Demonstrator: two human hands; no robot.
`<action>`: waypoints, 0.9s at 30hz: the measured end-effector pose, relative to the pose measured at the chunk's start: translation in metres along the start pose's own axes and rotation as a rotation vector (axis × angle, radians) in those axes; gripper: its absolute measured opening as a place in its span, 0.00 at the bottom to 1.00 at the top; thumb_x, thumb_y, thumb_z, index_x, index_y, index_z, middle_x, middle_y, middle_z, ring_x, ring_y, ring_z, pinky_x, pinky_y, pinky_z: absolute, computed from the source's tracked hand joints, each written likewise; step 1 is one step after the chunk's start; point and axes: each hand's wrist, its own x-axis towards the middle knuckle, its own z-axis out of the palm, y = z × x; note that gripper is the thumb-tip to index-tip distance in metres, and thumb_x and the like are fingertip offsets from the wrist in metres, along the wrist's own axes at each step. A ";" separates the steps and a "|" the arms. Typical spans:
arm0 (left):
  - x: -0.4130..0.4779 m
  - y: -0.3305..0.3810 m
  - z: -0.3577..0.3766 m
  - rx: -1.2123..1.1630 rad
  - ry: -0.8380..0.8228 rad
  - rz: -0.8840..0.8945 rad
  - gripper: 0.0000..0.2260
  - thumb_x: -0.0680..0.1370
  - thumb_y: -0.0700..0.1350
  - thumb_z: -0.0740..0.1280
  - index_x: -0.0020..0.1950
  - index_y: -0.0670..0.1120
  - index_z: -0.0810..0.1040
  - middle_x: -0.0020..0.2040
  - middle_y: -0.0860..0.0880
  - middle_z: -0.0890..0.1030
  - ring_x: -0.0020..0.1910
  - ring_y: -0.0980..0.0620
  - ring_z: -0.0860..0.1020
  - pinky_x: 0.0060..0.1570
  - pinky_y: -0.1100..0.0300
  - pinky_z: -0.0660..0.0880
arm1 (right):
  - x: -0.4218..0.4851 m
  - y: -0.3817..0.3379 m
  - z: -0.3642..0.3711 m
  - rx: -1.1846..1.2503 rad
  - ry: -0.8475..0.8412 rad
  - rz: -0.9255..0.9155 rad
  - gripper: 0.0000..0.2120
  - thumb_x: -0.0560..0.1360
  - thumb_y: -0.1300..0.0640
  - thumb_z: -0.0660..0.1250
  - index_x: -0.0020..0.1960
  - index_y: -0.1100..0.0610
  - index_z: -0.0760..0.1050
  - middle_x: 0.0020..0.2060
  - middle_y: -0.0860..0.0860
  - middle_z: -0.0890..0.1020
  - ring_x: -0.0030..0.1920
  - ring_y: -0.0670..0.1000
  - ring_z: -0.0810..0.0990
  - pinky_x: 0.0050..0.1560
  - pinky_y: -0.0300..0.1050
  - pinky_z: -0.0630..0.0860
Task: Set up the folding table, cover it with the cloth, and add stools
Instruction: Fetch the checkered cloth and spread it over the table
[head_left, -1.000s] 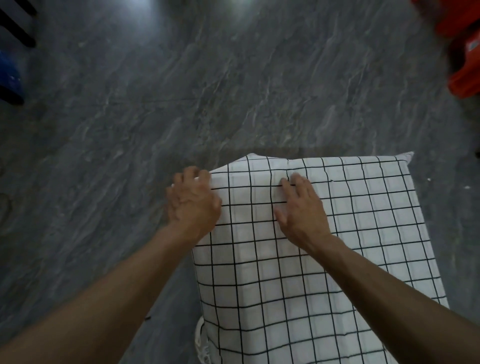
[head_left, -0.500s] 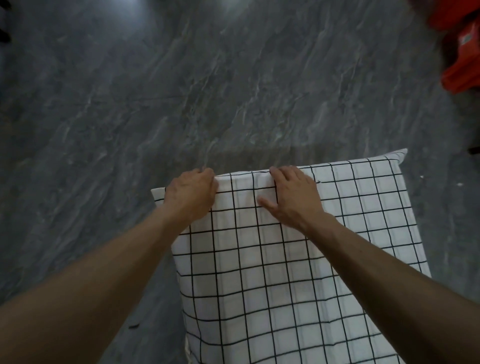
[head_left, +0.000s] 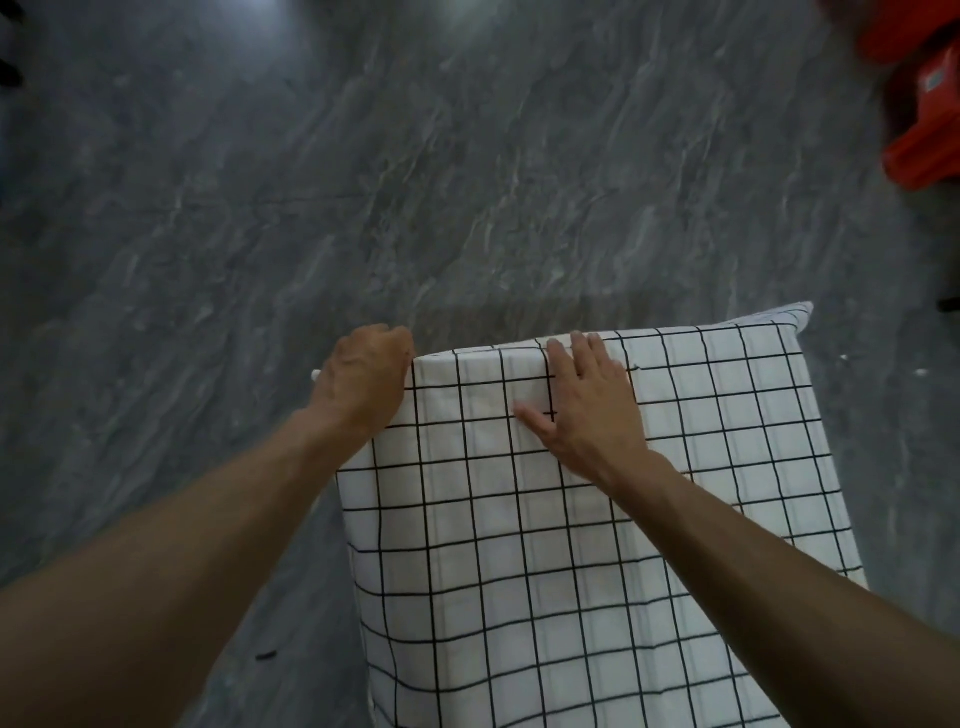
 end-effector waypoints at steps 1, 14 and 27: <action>0.002 0.000 -0.002 0.017 0.032 0.012 0.10 0.76 0.30 0.59 0.39 0.42 0.74 0.36 0.44 0.75 0.34 0.45 0.74 0.32 0.49 0.74 | -0.001 0.000 0.001 0.014 0.006 0.001 0.43 0.76 0.32 0.59 0.80 0.53 0.47 0.80 0.56 0.48 0.80 0.56 0.43 0.78 0.57 0.47; -0.026 0.035 0.014 0.161 -0.036 0.262 0.19 0.80 0.51 0.61 0.68 0.45 0.72 0.65 0.46 0.76 0.63 0.45 0.73 0.65 0.51 0.67 | -0.006 0.010 0.003 -0.048 -0.046 -0.005 0.43 0.76 0.30 0.54 0.81 0.51 0.42 0.80 0.55 0.42 0.79 0.56 0.37 0.78 0.59 0.45; -0.060 0.061 0.051 0.203 -0.151 0.182 0.31 0.82 0.58 0.51 0.80 0.50 0.41 0.80 0.46 0.38 0.78 0.44 0.35 0.76 0.41 0.43 | -0.027 0.030 0.019 -0.057 -0.078 -0.027 0.42 0.77 0.29 0.44 0.78 0.50 0.29 0.76 0.51 0.28 0.76 0.55 0.27 0.77 0.57 0.36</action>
